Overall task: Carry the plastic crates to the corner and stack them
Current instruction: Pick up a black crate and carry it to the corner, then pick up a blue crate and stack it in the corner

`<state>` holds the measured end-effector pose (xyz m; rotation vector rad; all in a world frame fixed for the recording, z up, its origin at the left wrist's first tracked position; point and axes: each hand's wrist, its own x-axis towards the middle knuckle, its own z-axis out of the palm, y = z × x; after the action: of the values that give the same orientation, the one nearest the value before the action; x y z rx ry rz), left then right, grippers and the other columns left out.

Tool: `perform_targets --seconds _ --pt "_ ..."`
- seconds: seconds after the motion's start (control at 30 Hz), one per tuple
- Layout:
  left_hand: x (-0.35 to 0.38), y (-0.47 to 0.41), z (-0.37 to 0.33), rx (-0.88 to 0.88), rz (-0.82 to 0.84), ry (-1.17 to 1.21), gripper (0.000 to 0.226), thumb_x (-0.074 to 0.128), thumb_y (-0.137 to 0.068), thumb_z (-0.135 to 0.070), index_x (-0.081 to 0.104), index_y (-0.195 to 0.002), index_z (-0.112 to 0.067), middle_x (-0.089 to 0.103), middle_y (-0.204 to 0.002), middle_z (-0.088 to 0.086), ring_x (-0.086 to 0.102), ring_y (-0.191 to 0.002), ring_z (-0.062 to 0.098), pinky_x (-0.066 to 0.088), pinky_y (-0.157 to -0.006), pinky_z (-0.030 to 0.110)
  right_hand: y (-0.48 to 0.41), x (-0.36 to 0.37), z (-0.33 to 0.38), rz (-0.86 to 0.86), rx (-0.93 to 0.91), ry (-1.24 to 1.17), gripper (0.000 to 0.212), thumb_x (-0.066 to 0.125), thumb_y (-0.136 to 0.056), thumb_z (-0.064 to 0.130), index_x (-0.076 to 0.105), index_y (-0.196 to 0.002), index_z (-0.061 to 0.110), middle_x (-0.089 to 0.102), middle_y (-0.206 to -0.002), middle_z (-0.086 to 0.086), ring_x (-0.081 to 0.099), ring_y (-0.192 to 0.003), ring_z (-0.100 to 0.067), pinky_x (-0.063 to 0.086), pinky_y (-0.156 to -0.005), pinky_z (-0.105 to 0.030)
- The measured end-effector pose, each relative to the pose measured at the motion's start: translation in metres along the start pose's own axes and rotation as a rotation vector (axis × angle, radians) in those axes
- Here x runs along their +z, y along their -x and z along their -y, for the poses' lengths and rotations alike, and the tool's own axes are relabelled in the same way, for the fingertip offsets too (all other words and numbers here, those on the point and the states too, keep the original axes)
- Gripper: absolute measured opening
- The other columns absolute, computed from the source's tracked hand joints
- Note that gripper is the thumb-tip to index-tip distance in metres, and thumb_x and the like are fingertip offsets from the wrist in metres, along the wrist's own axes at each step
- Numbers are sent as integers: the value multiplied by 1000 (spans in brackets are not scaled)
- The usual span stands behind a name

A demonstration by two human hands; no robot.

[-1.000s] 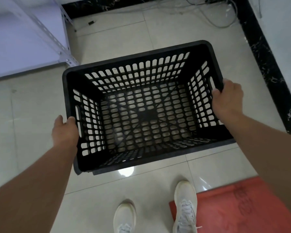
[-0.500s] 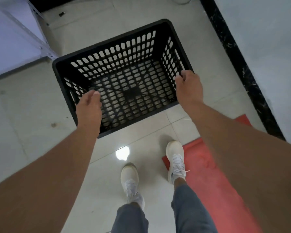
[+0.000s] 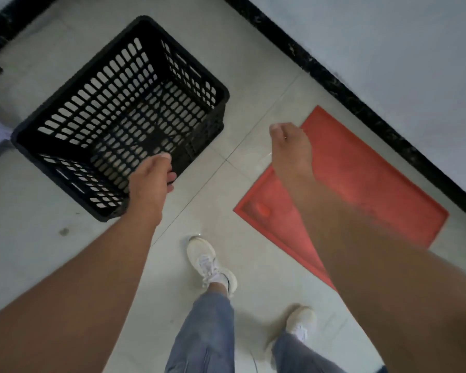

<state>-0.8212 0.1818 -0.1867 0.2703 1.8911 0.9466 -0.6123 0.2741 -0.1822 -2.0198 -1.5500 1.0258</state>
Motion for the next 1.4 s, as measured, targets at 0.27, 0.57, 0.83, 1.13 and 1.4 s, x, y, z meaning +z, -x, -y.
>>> perform_targets --seconds 0.27,0.57,0.83,1.13,1.4 --pt "100 98 29 71 207 -134 8 53 -94 -28 59 -89 -27 63 -93 2 63 -84 16 51 -82 35 78 -111 -101 -163 159 -113 31 44 -95 21 55 -67 14 50 -65 3 47 -67 -16 33 -63 -32" --pt "218 248 105 136 435 -264 6 53 -95 -27 59 -94 -27 63 -89 2 62 -72 13 47 -65 27 188 -245 -250 -384 326 -177 37 45 -96 25 46 -60 19 45 -62 3 43 -63 -17 26 -62 -30" --pt "300 370 175 141 634 -402 15 45 -99 -31 53 -111 -26 67 -95 4 63 -79 13 46 -68 27 286 -332 -351 -555 557 -358 45 37 -97 39 62 -80 6 59 -80 -2 55 -78 -21 43 -73 -37" --pt "370 437 237 176 859 -574 18 49 -98 -30 59 -111 -25 60 -99 -6 59 -82 8 47 -69 26 371 -374 -424 -782 816 -496 30 50 -90 11 63 -116 18 61 -121 -2 57 -98 -12 47 -95 -34" --pt "398 477 270 130 1058 -727 39 32 -102 -41 53 -129 -20 51 -131 4 55 -108 24 47 -82 35 447 -405 -439 -1040 960 -556 28 53 -89 18 64 -114 21 62 -119 -3 60 -93 -14 51 -88 -37"
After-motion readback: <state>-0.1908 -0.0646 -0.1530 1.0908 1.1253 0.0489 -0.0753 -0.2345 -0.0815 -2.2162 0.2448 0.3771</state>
